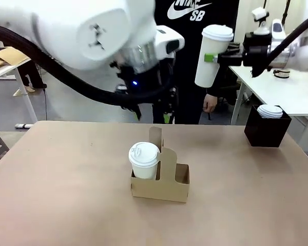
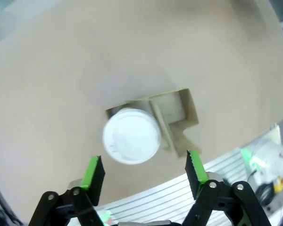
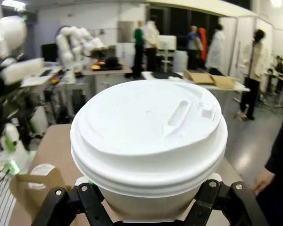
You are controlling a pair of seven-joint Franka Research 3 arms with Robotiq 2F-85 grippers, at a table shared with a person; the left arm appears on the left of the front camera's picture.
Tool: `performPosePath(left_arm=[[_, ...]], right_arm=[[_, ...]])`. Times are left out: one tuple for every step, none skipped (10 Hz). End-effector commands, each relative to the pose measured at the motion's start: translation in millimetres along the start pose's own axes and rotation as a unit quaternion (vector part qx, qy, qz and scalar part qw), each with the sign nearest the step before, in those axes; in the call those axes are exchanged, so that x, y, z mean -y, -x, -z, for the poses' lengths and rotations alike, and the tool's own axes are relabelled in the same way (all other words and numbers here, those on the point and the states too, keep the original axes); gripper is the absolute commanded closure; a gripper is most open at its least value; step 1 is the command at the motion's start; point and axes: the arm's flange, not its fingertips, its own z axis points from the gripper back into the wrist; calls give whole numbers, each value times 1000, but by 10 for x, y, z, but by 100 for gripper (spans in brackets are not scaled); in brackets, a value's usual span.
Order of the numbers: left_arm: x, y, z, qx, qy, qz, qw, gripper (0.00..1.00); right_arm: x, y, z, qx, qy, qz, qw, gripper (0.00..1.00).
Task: Pour a drink into a cup and package it in a carrier.
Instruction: Insert the held 600 ml Paper Cup into the Cup Carrier.
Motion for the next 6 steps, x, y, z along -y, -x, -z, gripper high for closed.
performPosePath(left_arm=[[-624,287,-126,-3,24,140,990,0],[-901,379,-153,17,40,167,985,0],[-1286,523,-179,46,74,221,971,0],[-1512,631,-92,62,89,242,964,0],[-1687,757,27,76,98,263,957,0],[-1851,853,125,93,103,263,955,0]], right_arm=[[-226,256,78,5,-64,-31,997,19],[-329,380,152,8,-85,-38,996,19],[-483,505,276,13,-124,-47,991,19],[-603,599,356,14,-155,-49,987,19],[-703,706,384,21,-173,-42,984,19],[-756,791,371,20,-179,-28,983,19]])
